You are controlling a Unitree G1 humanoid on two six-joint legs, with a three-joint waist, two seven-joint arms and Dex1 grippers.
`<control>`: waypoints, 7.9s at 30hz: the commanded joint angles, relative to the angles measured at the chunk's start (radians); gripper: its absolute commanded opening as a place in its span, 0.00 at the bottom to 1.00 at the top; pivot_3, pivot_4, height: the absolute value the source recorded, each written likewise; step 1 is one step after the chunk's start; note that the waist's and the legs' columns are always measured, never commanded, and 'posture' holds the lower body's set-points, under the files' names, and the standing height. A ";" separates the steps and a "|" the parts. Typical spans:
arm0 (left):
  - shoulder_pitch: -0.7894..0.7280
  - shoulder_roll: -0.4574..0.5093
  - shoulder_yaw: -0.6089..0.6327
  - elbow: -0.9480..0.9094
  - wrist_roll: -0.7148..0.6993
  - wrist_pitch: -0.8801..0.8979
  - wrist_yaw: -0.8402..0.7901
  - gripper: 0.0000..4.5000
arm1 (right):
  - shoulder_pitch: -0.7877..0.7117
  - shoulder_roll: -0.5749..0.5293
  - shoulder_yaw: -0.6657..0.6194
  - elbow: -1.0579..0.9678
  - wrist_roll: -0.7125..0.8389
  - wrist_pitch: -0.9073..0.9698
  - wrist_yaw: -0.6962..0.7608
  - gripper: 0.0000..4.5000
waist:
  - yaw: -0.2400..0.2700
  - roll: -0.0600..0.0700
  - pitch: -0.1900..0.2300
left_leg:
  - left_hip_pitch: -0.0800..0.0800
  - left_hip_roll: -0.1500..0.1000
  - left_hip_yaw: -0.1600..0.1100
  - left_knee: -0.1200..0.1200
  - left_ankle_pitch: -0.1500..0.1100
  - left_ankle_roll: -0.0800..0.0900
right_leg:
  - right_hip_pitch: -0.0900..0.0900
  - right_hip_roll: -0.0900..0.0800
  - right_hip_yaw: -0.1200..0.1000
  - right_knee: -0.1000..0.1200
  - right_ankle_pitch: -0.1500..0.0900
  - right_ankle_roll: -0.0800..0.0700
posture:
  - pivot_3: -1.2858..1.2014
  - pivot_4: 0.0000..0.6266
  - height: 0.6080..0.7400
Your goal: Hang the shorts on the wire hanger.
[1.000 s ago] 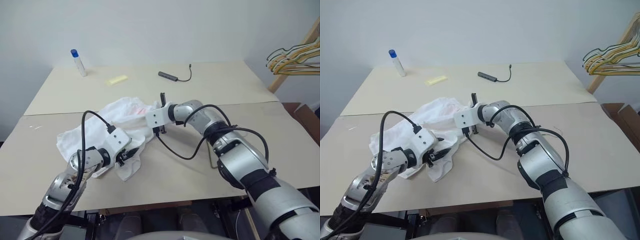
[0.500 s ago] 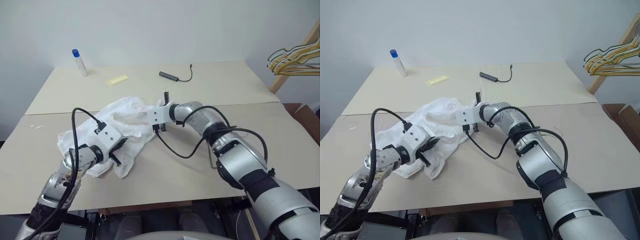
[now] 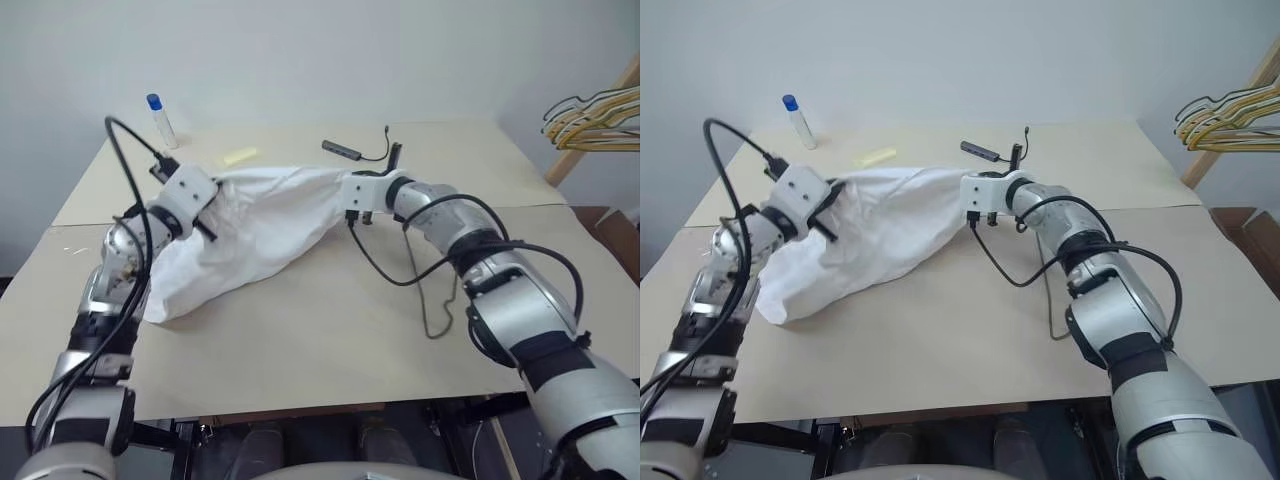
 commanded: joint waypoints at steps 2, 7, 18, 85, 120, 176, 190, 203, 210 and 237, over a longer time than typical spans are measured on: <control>-0.076 -0.043 0.106 0.015 -0.129 -0.132 -0.021 0.01 | 0.137 -0.121 -0.109 -0.281 0.040 0.086 0.002 0.00 | -0.008 0.000 0.000 | -0.003 0.000 0.001 0.001 0.000 0.000 | -0.003 -0.001 0.000 0.000 0.000 0.001 | 0.54 0.00 1.00; 0.068 0.003 0.156 -0.191 -0.359 -0.075 -0.267 0.01 | 0.448 -0.251 -0.195 -0.789 0.194 0.110 0.224 0.00 | -0.019 0.000 0.000 | -0.006 0.000 0.001 0.001 0.000 0.000 | -0.006 0.000 0.001 0.001 0.001 0.001 | 0.54 0.00 1.00; 0.743 0.378 0.304 -0.650 -0.663 0.230 -0.819 0.01 | 0.806 -0.439 -0.133 -1.261 0.396 0.139 0.676 0.00 | -0.035 0.000 0.001 | 0.019 0.005 0.004 0.000 -0.002 0.005 | 0.019 0.004 0.003 -0.003 -0.009 0.008 | 0.55 0.00 1.00; 0.562 0.301 -0.063 -0.350 -0.132 0.154 -0.657 1.00 | 0.641 0.062 0.008 -0.886 0.474 0.605 0.470 1.00 | 0.001 -0.002 0.001 | 0.012 0.004 0.003 0.000 -0.003 0.007 | 0.016 0.003 -0.001 -0.007 -0.004 0.000 | 0.53 0.00 1.00; 0.453 0.294 -0.004 -0.378 -0.311 0.058 -0.829 1.00 | 0.574 -0.026 -0.448 -0.967 0.652 1.201 0.317 1.00 | -0.022 0.002 -0.016 | 0.012 0.004 0.000 0.000 -0.003 0.007 | 0.017 0.004 -0.002 -0.008 -0.004 0.002 | 0.52 0.00 1.00; 0.267 -0.351 0.339 -0.627 -1.214 0.935 0.109 1.00 | 0.741 0.083 -0.163 -1.397 0.536 0.699 0.216 0.00 | -0.043 -0.003 -0.014 | 0.011 0.001 -0.001 0.000 -0.003 0.007 | 0.017 0.002 0.001 -0.009 -0.003 0.005 | 0.51 0.00 1.00; 0.213 -0.417 0.336 -0.558 -1.223 0.925 0.232 0.28 | 0.764 0.071 -0.129 -1.359 0.443 0.545 0.212 0.00 | -0.048 -0.004 -0.014 | 0.011 0.001 0.000 0.000 -0.003 0.006 | 0.017 0.002 0.002 -0.010 -0.003 0.004 | 0.51 0.00 1.00; 0.218 -0.412 0.302 -0.579 -1.140 0.871 0.195 0.00 | 0.765 0.070 -0.122 -1.327 0.387 0.486 0.219 0.18 | -0.053 -0.004 -0.013 | 0.011 0.001 0.000 0.000 -0.003 0.006 | 0.017 0.003 0.002 -0.011 -0.003 0.004 | 0.50 0.00 1.00; 0.204 -0.322 0.306 -0.545 -1.050 0.795 0.054 0.00 | 0.775 0.113 -0.225 -1.386 0.566 0.605 0.260 0.70 | -0.053 -0.005 -0.012 | 0.011 0.001 0.000 0.000 -0.003 0.006 | 0.017 0.003 0.002 -0.011 -0.003 0.004 | 0.51 0.00 1.00; 0.072 -0.027 0.371 -0.413 -1.201 0.853 -0.681 0.00 | 0.586 -0.254 -0.394 -1.090 1.372 1.355 1.002 0.91 | -0.084 -0.002 -0.001 | 0.010 0.002 0.002 0.000 -0.003 0.007 | 0.018 0.003 0.002 -0.015 -0.006 0.013 | 0.48 0.00 1.00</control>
